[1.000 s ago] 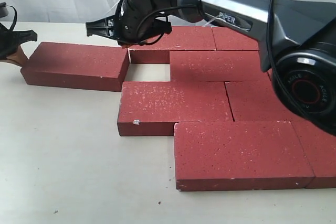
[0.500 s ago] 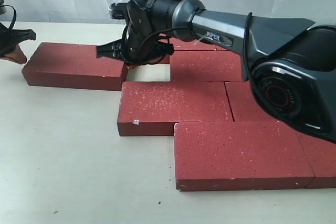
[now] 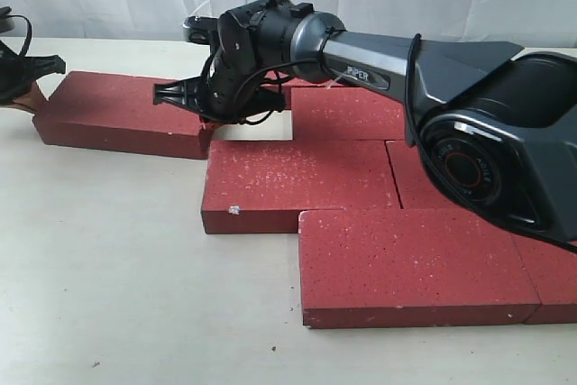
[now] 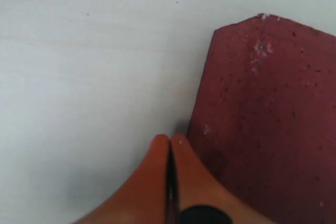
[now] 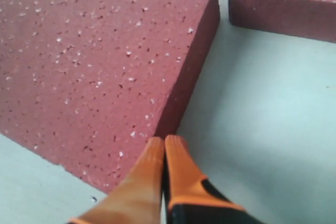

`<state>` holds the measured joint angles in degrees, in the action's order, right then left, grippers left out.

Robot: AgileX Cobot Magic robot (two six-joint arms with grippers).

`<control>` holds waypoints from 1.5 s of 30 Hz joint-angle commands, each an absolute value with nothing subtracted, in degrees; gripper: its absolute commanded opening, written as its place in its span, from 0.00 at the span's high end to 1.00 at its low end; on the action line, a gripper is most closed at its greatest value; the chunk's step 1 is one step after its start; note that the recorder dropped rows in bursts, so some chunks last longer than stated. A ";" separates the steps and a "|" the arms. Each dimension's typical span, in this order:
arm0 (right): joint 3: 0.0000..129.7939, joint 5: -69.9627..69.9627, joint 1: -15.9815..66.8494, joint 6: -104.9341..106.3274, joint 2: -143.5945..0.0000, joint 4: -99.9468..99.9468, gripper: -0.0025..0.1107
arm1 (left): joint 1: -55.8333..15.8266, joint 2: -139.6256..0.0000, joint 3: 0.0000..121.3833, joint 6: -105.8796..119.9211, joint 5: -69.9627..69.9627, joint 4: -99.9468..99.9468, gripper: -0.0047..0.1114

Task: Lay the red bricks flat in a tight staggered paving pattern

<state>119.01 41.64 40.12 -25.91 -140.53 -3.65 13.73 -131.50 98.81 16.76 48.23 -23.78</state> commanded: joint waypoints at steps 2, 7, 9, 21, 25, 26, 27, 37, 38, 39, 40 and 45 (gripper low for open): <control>119.19 42.05 40.01 -25.11 -140.38 -4.85 0.98 | 13.66 -131.66 99.02 16.75 47.66 -24.58 0.96; 119.19 44.21 39.75 -25.11 -139.60 -2.10 0.98 | 13.66 -131.66 99.02 16.75 48.19 -24.58 0.96; 119.19 45.49 38.97 -26.95 -138.60 0.00 0.98 | 13.54 -131.66 99.02 16.75 48.88 -24.83 0.96; 119.19 45.62 34.35 -30.13 -133.57 0.41 0.98 | 13.54 -131.66 99.02 19.85 49.56 -28.47 0.96; 119.19 45.43 34.35 -30.13 -133.57 0.42 0.98 | 13.46 -131.66 99.02 20.09 49.56 -28.48 0.96; 119.19 45.18 34.35 -30.13 -133.57 0.42 0.98 | 13.46 -131.66 99.02 20.09 49.56 -28.48 0.96; 119.19 44.82 34.46 -30.13 -133.57 0.42 0.98 | 13.46 -131.66 99.02 20.10 49.44 -28.48 0.96; 119.09 42.55 38.09 -30.13 -140.38 -4.71 0.98 | 13.46 -131.66 99.02 20.10 49.21 -28.48 0.96; 119.09 42.06 38.36 -30.13 -140.77 -4.81 0.98 | 13.46 -131.66 99.02 20.10 49.21 -28.48 0.96; 119.09 41.44 38.46 -30.13 -141.23 -5.11 0.98 | 13.46 -131.66 99.02 20.10 49.21 -28.48 0.96; 119.09 40.95 38.74 -30.13 -141.53 -5.67 0.98 | 13.46 -131.66 99.02 20.10 49.21 -28.48 0.96; 119.09 39.03 39.00 -27.54 -142.04 -10.79 0.98 | 13.46 -131.66 99.02 20.10 48.93 -28.48 0.96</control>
